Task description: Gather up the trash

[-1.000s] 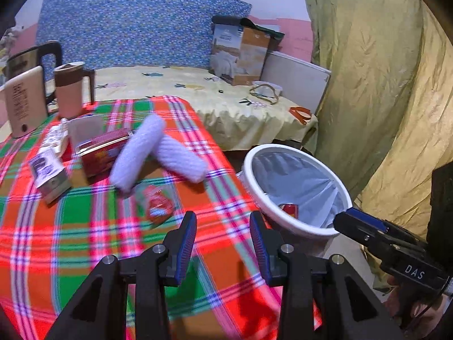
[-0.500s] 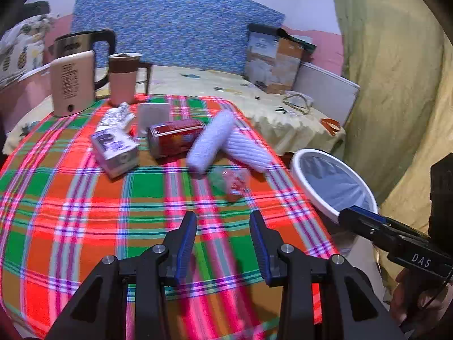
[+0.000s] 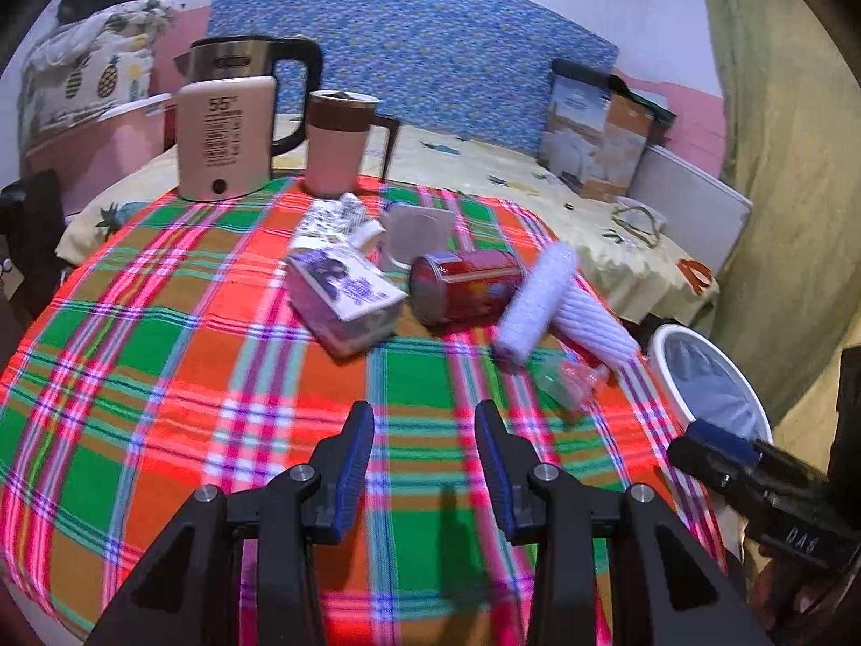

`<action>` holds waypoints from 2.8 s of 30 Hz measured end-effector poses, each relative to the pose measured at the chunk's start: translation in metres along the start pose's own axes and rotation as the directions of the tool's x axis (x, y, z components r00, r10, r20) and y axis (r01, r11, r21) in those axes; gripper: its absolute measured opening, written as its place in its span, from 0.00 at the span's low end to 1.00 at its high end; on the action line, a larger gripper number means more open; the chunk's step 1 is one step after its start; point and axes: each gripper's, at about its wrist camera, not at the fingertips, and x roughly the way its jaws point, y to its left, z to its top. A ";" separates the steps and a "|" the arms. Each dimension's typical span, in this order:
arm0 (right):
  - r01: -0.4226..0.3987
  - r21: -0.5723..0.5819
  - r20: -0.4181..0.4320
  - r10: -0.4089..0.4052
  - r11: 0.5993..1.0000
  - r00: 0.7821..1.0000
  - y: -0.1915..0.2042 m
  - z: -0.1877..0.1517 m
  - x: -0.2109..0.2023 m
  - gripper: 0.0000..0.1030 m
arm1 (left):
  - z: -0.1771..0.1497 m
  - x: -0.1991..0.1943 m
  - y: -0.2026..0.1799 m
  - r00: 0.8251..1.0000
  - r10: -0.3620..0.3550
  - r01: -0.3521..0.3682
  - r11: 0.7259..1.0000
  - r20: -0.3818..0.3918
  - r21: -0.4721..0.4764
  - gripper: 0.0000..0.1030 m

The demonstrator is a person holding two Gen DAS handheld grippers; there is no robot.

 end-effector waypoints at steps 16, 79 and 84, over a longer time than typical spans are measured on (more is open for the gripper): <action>0.012 -0.053 -0.035 -0.014 0.999 0.999 0.003 0.018 0.040 0.54 | 0.054 0.055 0.025 0.995 0.102 -0.103 0.988 -0.009 -0.120 0.59; 0.020 -0.005 -0.013 -0.020 1.000 1.000 0.004 -0.004 0.008 0.45 | -0.025 0.004 -0.011 0.998 0.055 -0.055 0.998 -0.023 0.035 0.54; 0.033 0.003 0.014 -0.033 0.999 0.999 0.000 -0.008 -0.006 0.45 | -0.035 -0.007 -0.029 0.999 0.027 -0.026 0.997 -0.024 0.069 0.54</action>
